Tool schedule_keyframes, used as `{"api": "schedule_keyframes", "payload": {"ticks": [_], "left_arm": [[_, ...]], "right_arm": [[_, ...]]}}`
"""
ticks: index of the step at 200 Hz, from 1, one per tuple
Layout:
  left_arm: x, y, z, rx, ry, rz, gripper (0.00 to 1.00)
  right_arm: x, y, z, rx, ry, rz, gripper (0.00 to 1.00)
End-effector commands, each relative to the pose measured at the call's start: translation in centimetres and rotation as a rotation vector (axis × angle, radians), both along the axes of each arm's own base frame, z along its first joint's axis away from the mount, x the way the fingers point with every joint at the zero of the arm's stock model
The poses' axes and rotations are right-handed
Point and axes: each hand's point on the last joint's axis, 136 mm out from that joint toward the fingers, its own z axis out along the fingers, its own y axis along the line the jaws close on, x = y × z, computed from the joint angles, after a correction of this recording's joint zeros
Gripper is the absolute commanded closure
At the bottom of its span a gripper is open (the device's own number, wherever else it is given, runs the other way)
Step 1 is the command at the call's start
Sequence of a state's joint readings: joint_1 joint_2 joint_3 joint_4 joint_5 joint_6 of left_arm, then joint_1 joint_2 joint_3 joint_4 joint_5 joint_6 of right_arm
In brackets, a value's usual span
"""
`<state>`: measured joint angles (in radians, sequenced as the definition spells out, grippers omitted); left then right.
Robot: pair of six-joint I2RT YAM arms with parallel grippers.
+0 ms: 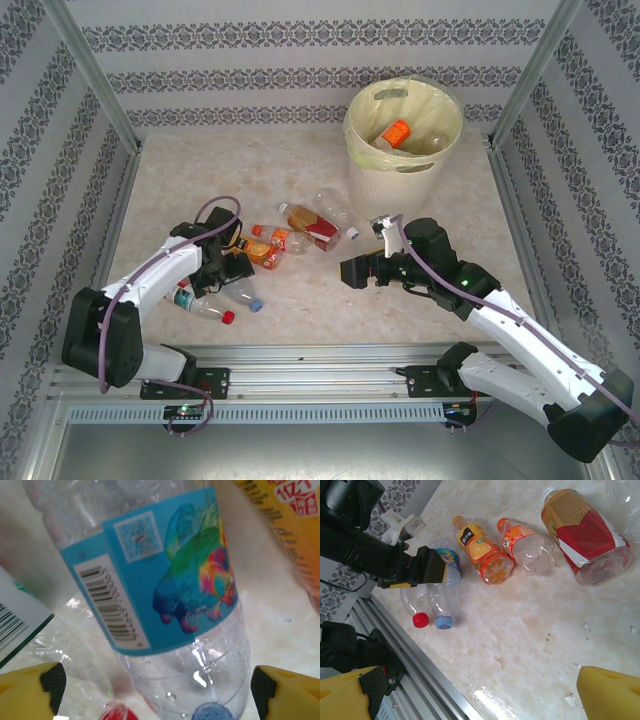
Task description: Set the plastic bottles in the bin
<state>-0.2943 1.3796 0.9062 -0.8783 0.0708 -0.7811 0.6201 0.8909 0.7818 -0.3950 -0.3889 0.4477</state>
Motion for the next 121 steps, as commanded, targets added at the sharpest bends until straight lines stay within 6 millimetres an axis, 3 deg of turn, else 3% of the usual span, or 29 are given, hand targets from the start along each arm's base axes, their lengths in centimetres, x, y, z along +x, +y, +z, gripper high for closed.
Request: {"api": "schedule_keyframes", "payload": {"ticks": [1,82,121], "left_arm": [[1.6,-0.3,0.2,-0.028,-0.050,-0.013,0.06],[3.0,-0.6,-1.4,-0.054,-0.035,-0.029,0.10],[3.3,-0.7,-1.1,-0.075,-0.056,-0.025,0.25]], "right_arm": [[0.1,0.0,-0.3,-0.001,-0.005,-0.014,0.02],[-0.1,0.0,-1.3,-0.008,0.018,-0.024,0.02],[-0.8,0.5,-2.1,0.011,0.060,-0.003,0.02]]}}
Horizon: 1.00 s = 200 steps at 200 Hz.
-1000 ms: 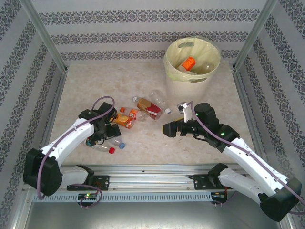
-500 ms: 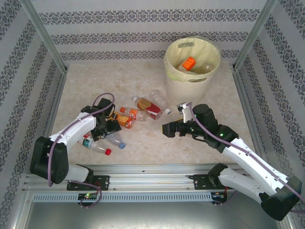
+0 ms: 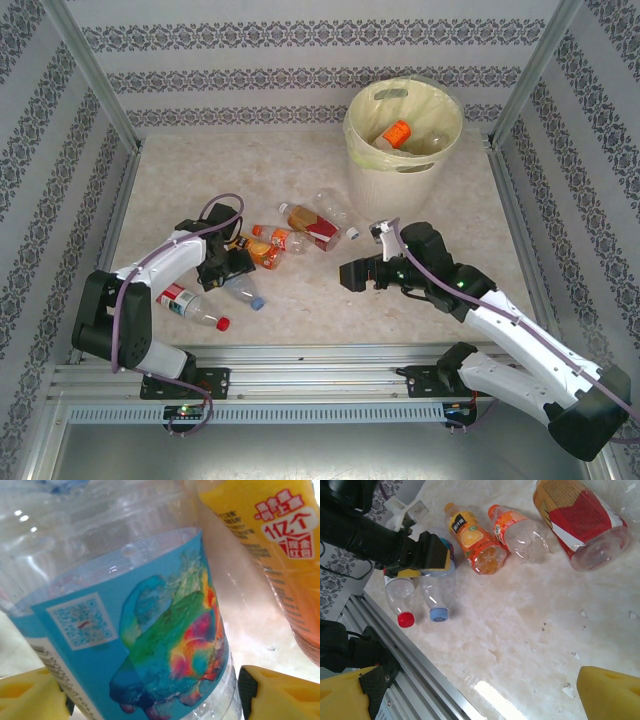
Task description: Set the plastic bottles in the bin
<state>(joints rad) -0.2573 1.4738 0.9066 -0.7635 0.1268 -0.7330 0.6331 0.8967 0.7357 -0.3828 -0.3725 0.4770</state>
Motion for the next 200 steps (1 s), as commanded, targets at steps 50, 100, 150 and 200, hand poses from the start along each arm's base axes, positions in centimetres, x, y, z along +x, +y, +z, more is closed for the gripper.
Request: {"api": "schedule_keyframes", "payload": {"ticks": [50,100,150,200], "left_arm": [[1.6,-1.9,4.5,-0.150,-0.169,0.015,0.30],[2.5,-5.5,8.6,-0.353,-0.329,0.033,0.31],[4.6,-9.2,12.7,-0.474,-0.521,0.001,0.31],[5.9,-11.7,15.0,-0.567,-0.600,-0.020,0.30]], "right_arm": [[-1.4,2.3,-0.4,0.128,0.080,0.052,0.02],[-1.4,4.9,0.3,0.208,0.165,0.096,0.07],[-0.6,7.5,0.8,0.252,0.217,0.094,0.16],[0.0,9.1,0.4,0.204,0.245,0.093,0.21]]}}
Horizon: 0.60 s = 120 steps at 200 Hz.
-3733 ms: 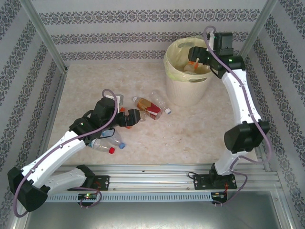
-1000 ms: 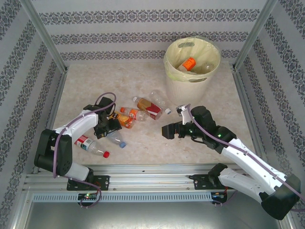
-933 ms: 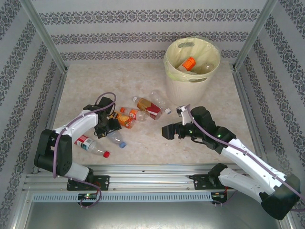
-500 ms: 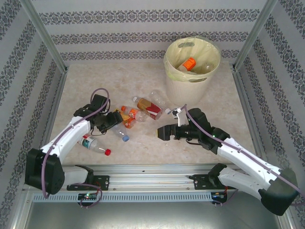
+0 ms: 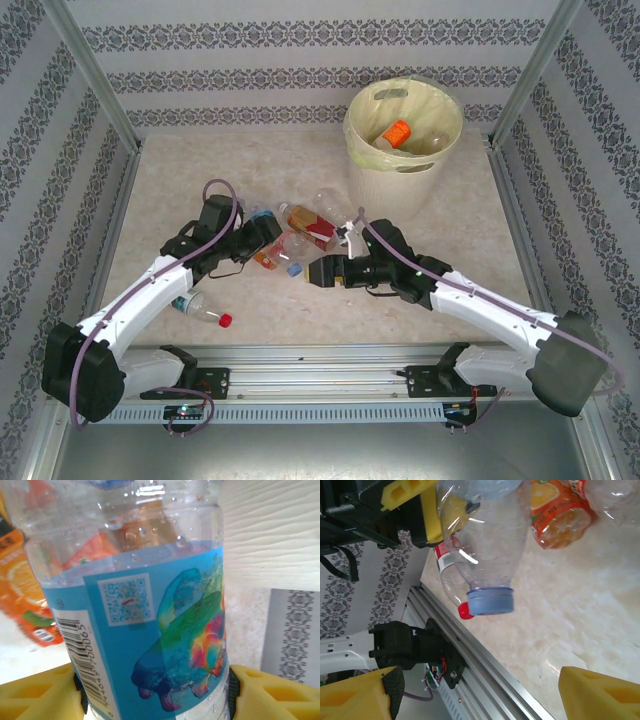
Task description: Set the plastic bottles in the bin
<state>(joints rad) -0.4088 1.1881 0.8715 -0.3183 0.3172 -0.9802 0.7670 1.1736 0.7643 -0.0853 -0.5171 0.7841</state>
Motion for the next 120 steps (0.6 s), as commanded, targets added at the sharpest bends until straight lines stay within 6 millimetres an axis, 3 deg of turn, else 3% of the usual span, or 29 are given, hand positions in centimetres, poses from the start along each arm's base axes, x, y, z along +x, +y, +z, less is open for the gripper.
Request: {"api": "schedule_keyframes", "payload": {"ticks": [1,52,120], "left_arm": [[1.1,-1.6,2.3,-0.082,-0.079,-0.003,0.30],[1.1,-3.6,3.2,-0.104,-0.086,-0.042,0.30],[0.8,-4.9,3.8,-0.154,-0.098,-0.070,0.30]], "right_arm": [[0.7,1.0,1.3,0.020,-0.017,-0.006,0.21],[1.5,1.9,0.7,-0.004,-0.013,-0.016,0.28],[1.9,1.3,-0.6,-0.050,-0.004,-0.050,0.43]]}}
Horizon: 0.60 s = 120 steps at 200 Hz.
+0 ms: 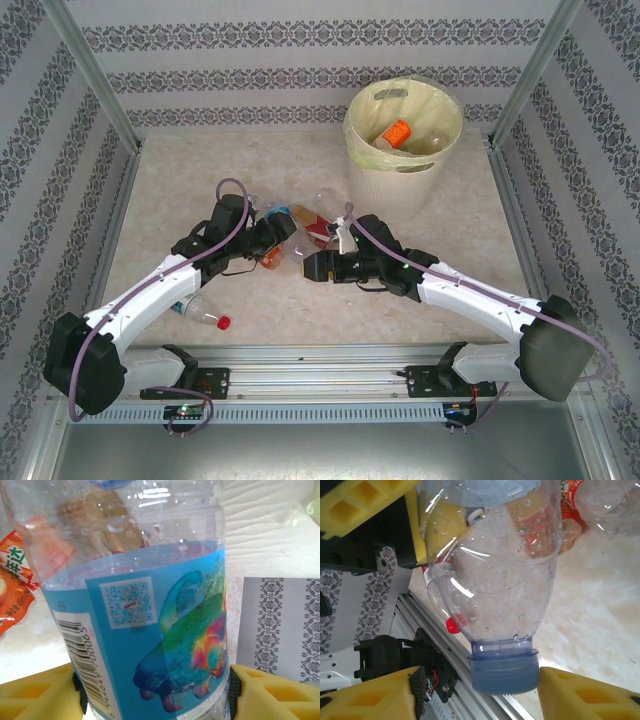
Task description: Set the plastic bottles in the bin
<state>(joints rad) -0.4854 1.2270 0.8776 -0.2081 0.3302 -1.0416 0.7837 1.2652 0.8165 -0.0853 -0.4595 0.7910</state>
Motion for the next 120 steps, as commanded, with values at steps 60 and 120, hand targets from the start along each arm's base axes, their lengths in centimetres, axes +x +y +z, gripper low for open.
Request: {"api": "schedule_keyframes", "payload": {"ticks": [60,120], "left_arm": [[0.6,-1.6,3.4,-0.085,-0.075,-0.029,0.30],[0.4,-2.6,3.8,-0.148,-0.077,-0.066,0.27]], "right_arm": [[0.4,-0.1,0.5,-0.010,-0.026,-0.026,0.59],[0.3,-1.0,1.4,-0.032,-0.066,-0.037,0.71]]}}
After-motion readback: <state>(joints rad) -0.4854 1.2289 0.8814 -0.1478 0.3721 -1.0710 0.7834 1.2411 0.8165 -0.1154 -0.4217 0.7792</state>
